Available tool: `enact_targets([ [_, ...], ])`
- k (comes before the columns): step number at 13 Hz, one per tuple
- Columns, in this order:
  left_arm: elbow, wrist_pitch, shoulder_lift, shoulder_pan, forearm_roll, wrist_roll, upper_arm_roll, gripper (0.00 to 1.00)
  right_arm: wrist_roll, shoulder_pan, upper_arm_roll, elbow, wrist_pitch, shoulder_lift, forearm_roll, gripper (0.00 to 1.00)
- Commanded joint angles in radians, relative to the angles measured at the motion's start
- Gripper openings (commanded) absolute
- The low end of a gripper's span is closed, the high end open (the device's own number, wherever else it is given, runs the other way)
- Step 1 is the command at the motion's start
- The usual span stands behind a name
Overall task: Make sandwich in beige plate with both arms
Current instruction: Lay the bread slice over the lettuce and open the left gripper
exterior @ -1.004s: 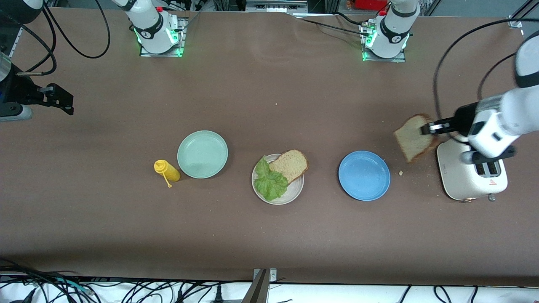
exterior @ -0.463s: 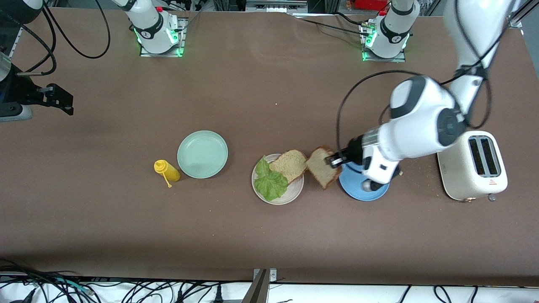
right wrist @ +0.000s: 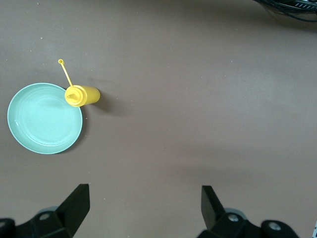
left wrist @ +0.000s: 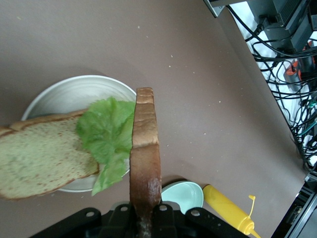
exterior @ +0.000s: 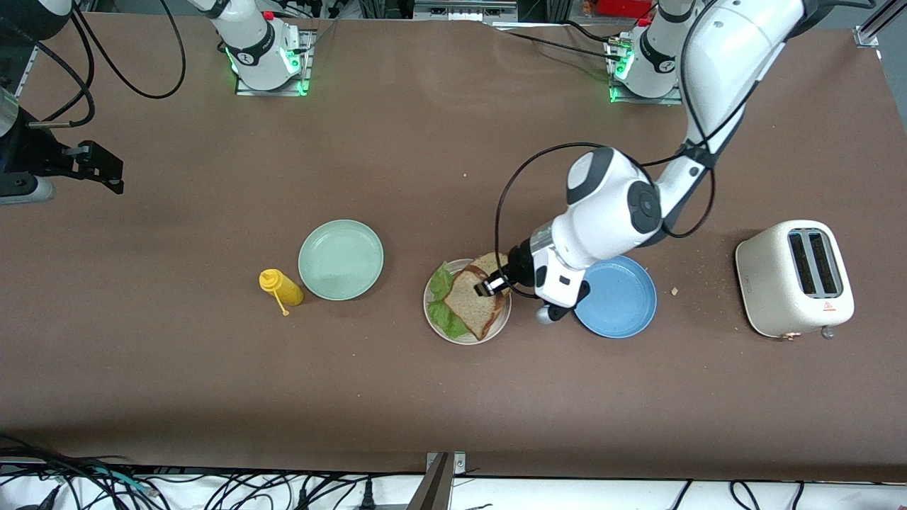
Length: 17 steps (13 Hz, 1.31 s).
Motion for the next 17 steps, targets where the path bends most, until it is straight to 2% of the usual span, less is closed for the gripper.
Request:
enact_targets([
  [1, -0.061, 0.059, -0.010, -0.018, -0.008, 0.004, 0.012, 0.00, 0.068, -0.002, -0.002, 0.023, -0.026, 0.005, 0.041, 1.00],
  [4, -0.117, 0.059, -0.010, -0.027, 0.008, 0.013, 0.012, 0.00, 0.085, -0.003, -0.004, 0.023, -0.043, 0.005, 0.058, 1.00],
  [8, -0.116, 0.061, 0.016, -0.027, 0.044, 0.027, 0.019, 0.00, 0.085, -0.003, -0.005, 0.023, -0.044, 0.005, 0.058, 1.00],
  [9, -0.116, 0.061, 0.016, -0.027, 0.042, 0.029, 0.019, 0.09, 0.085, -0.003, -0.005, 0.023, -0.046, 0.005, 0.058, 1.00],
  [10, -0.116, 0.059, 0.016, -0.025, 0.042, 0.027, 0.019, 0.29, 0.084, -0.003, -0.005, 0.023, -0.046, 0.005, 0.058, 1.00],
  [11, -0.116, 0.059, 0.016, -0.024, 0.042, 0.027, 0.021, 0.66, 0.084, -0.005, -0.005, 0.023, -0.046, 0.005, 0.060, 1.00],
  [12, -0.116, 0.059, 0.014, -0.021, 0.042, 0.029, 0.022, 0.90, 0.084, -0.005, -0.007, 0.023, -0.046, 0.005, 0.058, 1.00],
  [13, -0.114, 0.057, 0.013, -0.015, 0.044, 0.029, 0.022, 0.97, 0.084, -0.005, -0.007, 0.023, -0.044, 0.005, 0.058, 1.00],
  [17, -0.107, 0.007, -0.003, 0.019, 0.045, 0.079, 0.022, 0.99, 0.082, -0.008, -0.007, 0.023, -0.046, 0.006, 0.058, 1.00],
])
